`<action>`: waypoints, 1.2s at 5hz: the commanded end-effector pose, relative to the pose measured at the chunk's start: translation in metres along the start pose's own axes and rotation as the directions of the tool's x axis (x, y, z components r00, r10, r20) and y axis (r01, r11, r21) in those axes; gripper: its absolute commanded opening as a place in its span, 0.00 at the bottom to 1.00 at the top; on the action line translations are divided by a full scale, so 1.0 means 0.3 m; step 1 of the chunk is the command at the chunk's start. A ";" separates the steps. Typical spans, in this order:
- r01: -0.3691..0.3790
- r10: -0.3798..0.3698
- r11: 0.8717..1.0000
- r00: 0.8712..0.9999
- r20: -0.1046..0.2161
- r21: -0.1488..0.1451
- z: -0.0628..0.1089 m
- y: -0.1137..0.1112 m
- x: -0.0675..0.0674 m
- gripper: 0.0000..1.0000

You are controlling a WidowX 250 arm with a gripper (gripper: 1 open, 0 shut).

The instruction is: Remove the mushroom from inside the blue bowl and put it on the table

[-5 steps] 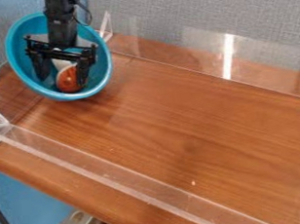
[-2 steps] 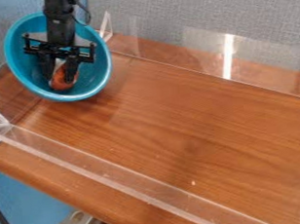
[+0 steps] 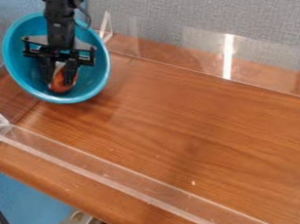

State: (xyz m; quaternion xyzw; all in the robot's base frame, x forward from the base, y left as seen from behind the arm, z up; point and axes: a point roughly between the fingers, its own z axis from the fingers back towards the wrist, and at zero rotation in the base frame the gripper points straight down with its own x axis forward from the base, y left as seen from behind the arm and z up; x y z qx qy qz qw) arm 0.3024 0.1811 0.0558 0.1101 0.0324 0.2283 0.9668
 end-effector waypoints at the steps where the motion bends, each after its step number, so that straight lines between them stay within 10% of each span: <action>1: -0.016 0.015 1.000 0.997 0.071 0.009 0.075 0.015 0.009 0.00; 2: -0.020 0.019 1.000 0.997 0.076 0.013 0.078 0.009 0.005 1.00; 3: -0.025 0.023 1.000 0.997 0.080 0.013 0.077 0.002 0.004 1.00; 4: -0.026 0.025 0.999 0.996 0.085 0.020 0.074 -0.001 0.002 0.00; 6: -0.033 0.036 0.999 0.991 0.131 -0.021 0.174 0.003 -0.012 0.00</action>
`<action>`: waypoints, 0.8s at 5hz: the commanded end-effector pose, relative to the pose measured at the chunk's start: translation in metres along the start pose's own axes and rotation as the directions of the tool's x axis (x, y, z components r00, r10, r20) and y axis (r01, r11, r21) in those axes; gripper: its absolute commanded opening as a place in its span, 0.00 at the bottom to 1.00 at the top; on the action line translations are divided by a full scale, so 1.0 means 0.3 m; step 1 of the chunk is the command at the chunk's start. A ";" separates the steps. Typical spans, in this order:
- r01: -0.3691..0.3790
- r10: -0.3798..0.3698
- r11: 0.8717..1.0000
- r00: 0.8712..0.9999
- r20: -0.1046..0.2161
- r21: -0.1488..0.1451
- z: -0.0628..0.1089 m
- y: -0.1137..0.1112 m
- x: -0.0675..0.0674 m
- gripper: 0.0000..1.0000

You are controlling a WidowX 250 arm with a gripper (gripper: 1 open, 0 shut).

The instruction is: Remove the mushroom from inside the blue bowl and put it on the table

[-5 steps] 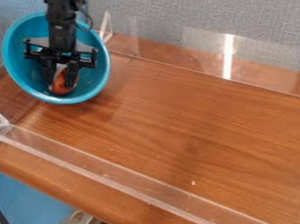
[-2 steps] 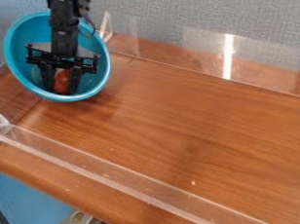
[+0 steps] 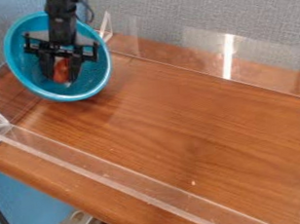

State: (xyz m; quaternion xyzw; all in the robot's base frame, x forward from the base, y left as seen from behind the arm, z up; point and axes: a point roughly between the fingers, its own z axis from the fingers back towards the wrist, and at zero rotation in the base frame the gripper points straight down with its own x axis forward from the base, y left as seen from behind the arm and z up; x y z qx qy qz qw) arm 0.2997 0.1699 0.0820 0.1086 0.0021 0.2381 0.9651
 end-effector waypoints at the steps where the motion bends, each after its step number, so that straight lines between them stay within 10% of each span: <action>1: -0.011 0.014 1.000 0.994 0.104 -0.028 0.147 0.010 0.013 0.00; 4: -0.012 0.024 0.997 0.986 0.163 -0.073 0.289 0.011 -0.013 0.00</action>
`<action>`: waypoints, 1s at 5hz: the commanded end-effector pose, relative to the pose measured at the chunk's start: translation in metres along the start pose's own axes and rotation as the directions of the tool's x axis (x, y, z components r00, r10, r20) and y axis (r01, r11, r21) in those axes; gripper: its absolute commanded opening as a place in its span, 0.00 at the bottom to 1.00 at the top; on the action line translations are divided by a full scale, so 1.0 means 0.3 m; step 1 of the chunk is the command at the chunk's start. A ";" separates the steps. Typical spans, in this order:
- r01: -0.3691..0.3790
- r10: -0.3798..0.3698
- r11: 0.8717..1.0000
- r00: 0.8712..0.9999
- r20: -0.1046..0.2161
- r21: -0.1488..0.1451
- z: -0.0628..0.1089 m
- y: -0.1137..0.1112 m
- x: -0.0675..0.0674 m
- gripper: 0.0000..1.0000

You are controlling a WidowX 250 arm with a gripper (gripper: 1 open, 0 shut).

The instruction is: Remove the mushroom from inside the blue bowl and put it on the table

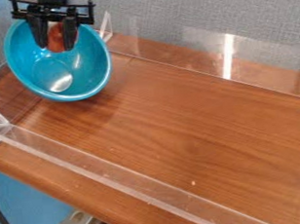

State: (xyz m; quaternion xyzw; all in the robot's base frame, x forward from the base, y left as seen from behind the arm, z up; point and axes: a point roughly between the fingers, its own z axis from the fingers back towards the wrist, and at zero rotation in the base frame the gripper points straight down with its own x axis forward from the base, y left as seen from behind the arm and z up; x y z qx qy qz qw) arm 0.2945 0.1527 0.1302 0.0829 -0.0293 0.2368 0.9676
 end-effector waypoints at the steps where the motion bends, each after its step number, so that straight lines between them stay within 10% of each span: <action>1: -0.012 0.013 1.000 0.993 0.119 -0.010 0.137 0.010 0.023 0.00; 5: -0.012 0.014 1.000 0.993 0.117 -0.014 0.150 0.008 0.012 0.00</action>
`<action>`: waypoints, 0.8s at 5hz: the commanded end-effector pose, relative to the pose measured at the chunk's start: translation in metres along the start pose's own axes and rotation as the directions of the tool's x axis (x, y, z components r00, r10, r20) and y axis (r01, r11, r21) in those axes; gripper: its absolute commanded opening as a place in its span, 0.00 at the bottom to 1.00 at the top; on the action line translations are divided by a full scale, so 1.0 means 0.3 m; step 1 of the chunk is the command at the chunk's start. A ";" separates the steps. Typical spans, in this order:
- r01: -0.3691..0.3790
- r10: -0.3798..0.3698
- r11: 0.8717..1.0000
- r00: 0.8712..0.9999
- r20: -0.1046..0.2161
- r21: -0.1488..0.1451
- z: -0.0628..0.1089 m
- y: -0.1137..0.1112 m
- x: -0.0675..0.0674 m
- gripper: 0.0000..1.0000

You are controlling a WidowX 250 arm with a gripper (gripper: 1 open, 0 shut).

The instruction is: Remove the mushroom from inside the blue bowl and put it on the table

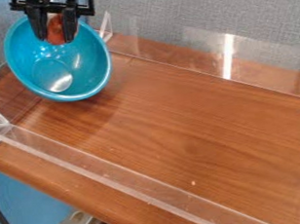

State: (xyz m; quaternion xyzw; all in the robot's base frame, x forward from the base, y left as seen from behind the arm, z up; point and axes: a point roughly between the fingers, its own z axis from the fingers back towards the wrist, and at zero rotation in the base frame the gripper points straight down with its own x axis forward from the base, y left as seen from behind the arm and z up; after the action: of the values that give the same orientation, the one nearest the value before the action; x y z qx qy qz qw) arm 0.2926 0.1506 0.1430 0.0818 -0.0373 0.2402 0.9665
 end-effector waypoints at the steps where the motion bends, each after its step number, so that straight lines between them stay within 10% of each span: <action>1: -0.004 0.005 1.000 0.995 0.100 -0.008 0.106 0.003 0.016 0.00; 4: -0.003 0.004 1.000 0.995 0.095 -0.010 0.107 0.001 0.009 0.00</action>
State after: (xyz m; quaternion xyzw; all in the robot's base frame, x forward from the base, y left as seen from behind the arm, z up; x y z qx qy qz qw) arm 0.2917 0.1497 0.1473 0.0811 -0.0420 0.2420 0.9660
